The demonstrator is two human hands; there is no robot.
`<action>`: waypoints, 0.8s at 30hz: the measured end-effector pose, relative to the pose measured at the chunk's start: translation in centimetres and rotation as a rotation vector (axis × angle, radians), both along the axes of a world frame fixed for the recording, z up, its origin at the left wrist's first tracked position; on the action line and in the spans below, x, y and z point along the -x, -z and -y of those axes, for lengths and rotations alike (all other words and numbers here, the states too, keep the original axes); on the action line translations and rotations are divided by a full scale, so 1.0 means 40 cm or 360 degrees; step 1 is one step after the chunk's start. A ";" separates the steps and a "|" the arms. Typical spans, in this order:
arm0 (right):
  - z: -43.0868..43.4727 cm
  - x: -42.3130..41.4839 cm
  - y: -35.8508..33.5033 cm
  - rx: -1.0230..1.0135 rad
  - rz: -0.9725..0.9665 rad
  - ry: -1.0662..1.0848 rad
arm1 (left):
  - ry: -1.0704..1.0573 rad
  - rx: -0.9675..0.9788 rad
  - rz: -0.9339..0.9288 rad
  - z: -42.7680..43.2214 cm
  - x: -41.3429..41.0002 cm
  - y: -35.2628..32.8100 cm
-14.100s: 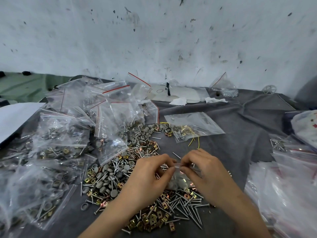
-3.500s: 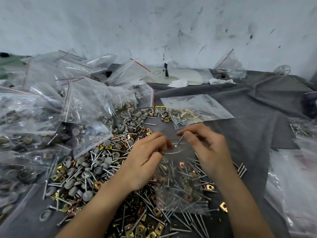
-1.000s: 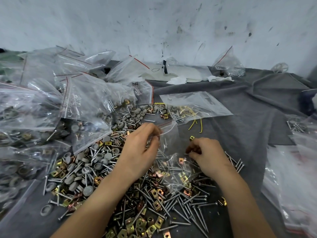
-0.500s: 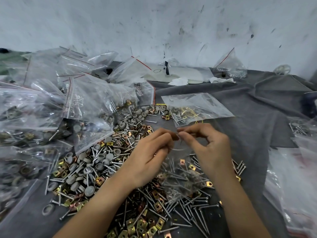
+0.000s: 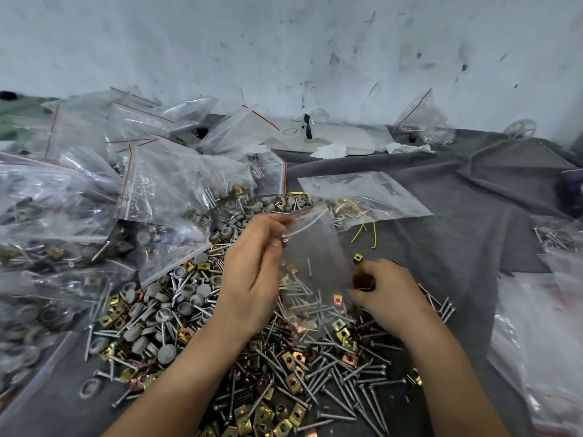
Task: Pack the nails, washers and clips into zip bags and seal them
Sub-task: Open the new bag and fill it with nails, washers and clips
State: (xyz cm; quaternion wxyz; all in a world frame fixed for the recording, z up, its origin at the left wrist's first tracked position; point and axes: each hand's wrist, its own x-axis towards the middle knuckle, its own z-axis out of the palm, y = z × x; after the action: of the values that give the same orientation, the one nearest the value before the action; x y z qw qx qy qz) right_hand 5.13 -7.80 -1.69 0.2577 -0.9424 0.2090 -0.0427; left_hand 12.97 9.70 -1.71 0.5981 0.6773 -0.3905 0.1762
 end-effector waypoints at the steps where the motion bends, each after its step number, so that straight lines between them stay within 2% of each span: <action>1: 0.001 -0.001 0.001 0.0024 -0.0040 -0.0010 | -0.0014 0.0018 -0.0027 0.000 -0.001 0.000; 16: -0.016 -0.007 0.000 0.0337 -0.0294 -0.0117 | -0.0020 0.0017 -0.0033 0.001 -0.002 0.003; 18: -0.019 -0.008 0.001 0.0261 -0.0210 -0.0083 | 0.0004 -0.0001 -0.0019 0.002 -0.002 0.001; 21: -0.019 -0.009 -0.005 -0.0007 0.0076 0.0031 | 0.0034 -0.0056 0.0029 0.004 -0.001 0.003; 24: -0.015 -0.008 -0.010 -0.0073 0.0243 0.0052 | 0.0039 -0.0081 0.0054 0.006 -0.001 0.005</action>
State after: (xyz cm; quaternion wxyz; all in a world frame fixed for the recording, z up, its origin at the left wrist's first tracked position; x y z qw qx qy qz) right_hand 5.47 -7.22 -1.31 0.2937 -0.9267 0.2050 -0.1138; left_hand 13.01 9.48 -1.92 0.5761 0.6845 -0.4131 0.1703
